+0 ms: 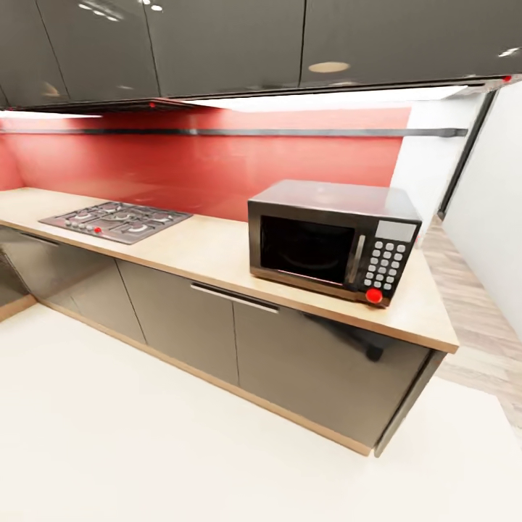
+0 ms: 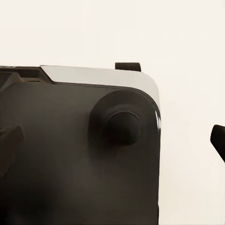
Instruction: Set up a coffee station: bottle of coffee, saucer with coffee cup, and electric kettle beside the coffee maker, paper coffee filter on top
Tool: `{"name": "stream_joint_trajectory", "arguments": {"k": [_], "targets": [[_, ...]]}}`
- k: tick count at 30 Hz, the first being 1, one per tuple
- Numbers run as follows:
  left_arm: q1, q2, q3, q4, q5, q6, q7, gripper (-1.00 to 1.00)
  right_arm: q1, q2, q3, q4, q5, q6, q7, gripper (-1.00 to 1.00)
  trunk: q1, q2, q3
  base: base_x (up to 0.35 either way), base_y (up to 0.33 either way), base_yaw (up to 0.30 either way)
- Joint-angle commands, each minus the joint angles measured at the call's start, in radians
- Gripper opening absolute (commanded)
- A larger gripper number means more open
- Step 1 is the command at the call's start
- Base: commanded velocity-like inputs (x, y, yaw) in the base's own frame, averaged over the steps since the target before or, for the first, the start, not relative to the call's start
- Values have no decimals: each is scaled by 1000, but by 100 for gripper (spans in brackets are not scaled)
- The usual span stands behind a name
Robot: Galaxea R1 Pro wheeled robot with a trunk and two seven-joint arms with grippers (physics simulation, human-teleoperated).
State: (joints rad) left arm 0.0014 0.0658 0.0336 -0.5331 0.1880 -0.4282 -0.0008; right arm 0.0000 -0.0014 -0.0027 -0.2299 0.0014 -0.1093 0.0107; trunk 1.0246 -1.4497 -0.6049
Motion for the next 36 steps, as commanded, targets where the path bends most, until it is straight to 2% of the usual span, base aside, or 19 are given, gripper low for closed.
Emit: {"name": "stream_joint_trajectory", "arguments": {"k": [1, 36], "targets": [[0, 0, -1, -1, 5, -1, 0, 100, 0, 0, 0, 0, 0, -3, 1, 100, 0, 0, -2, 231, 212, 212], [0, 0, -1, -1, 5, -1, 0, 100, 0, 1, 0, 0, 0, -3, 1, 100, 0, 0, -45, 245, 222, 212]]}}
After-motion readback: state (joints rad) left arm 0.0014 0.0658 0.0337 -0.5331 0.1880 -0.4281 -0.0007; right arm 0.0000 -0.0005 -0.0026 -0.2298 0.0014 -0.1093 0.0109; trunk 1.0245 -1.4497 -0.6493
